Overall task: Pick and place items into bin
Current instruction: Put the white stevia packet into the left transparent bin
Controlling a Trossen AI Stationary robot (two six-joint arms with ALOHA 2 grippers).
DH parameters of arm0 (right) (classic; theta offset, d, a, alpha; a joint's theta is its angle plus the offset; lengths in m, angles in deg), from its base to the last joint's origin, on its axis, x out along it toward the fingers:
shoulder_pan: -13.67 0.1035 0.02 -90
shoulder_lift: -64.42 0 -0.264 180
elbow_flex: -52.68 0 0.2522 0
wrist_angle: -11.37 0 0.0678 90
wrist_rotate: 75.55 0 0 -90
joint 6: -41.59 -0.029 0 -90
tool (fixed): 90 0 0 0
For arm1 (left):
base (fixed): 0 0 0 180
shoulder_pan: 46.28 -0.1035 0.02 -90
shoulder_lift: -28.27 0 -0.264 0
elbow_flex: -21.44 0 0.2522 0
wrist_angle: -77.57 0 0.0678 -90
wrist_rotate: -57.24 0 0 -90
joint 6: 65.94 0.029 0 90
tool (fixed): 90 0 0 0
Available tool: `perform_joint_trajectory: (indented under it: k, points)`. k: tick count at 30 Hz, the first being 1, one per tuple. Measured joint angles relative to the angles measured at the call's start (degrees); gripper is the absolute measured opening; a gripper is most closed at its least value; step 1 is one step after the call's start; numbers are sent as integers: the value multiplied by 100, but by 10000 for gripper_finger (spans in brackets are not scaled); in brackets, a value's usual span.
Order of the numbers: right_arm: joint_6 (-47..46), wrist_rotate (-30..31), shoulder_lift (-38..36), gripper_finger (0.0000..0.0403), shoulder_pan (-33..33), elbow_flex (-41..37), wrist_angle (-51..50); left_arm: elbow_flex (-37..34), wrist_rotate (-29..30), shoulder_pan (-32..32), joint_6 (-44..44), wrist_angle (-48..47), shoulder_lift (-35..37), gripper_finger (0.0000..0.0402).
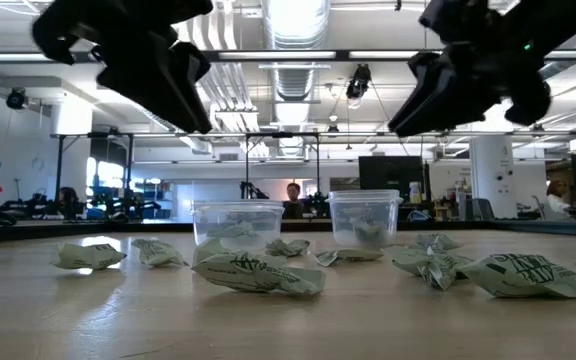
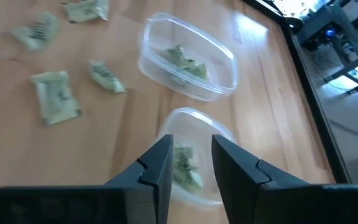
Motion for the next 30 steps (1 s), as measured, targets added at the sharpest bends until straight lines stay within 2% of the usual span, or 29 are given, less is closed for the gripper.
perform_joint_trajectory:
  k: [4, 9, 14, 20, 30]
  points:
    - [-194, 2, -246, 92, 248, -7, -285, -74, -456, 86, 0, 224, -124, 121]
    - [-277, 2, -387, 85, 477, -9, -328, -94, -535, 169, 22, 455, -411, 121]
    - [-278, 2, -379, 79, 599, -11, -362, -123, -922, 204, 106, 656, -888, 121]
    - [-426, 2, -379, 73, 601, -11, -411, -99, -960, 202, 151, 678, -1181, 121]
    - [-567, -1, -379, 80, 599, -15, -532, -138, -950, 202, 146, 691, -1269, 121]
